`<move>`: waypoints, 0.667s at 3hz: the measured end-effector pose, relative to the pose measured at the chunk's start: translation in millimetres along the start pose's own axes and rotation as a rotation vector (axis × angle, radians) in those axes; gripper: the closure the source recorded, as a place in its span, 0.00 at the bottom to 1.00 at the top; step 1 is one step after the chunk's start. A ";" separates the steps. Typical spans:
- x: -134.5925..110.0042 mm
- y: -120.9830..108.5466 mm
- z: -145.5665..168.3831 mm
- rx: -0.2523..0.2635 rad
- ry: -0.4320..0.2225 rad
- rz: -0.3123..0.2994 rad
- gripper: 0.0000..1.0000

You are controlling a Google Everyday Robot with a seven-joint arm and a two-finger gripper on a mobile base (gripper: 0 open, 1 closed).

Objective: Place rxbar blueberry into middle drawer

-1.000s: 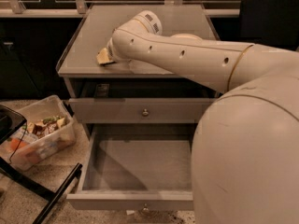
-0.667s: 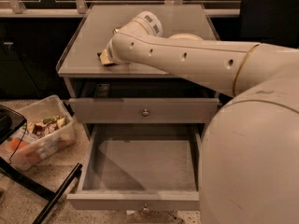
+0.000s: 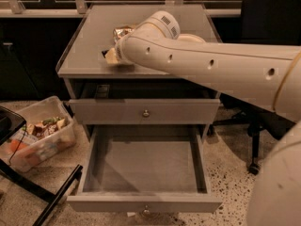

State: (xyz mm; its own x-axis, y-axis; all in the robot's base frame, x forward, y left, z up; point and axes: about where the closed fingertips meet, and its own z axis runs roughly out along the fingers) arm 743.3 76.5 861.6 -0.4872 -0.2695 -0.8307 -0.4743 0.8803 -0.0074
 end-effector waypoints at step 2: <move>9.0 14.2 -68.9 -0.144 -0.064 0.043 1.00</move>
Offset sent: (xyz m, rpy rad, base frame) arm -0.1179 -0.0739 0.0412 0.0688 -0.0464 0.3136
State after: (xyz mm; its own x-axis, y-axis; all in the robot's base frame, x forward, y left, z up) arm 681.7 59.7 892.4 -0.4633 -0.2034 -0.8625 -0.5565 0.8243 0.1046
